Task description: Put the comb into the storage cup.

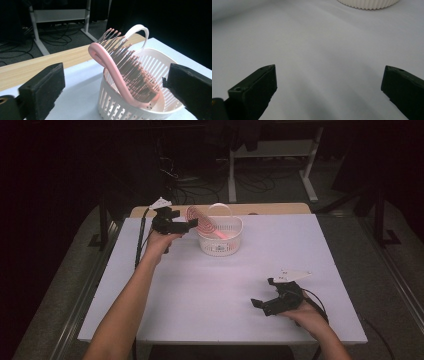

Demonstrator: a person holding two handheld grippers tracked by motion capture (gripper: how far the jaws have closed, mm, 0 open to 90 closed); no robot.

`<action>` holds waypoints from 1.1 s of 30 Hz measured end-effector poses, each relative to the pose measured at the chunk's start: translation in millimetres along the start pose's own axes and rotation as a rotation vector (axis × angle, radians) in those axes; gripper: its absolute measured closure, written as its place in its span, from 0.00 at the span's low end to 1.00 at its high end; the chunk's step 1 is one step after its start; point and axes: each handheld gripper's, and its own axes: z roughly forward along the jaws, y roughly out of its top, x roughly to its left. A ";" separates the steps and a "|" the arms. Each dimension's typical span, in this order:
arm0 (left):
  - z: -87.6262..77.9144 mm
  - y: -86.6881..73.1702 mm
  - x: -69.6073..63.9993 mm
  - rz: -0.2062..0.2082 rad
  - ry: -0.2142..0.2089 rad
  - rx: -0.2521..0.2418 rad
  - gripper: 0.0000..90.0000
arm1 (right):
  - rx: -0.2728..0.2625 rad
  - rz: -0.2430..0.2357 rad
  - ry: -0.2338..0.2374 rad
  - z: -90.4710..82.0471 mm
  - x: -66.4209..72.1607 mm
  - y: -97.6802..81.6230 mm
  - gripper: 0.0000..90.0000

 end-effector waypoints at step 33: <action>-74.2 -30.9 -38.0 0.143 -0.106 0.081 0.00 | -0.013 -0.001 -0.023 -6.6 -0.6 6.0 0.00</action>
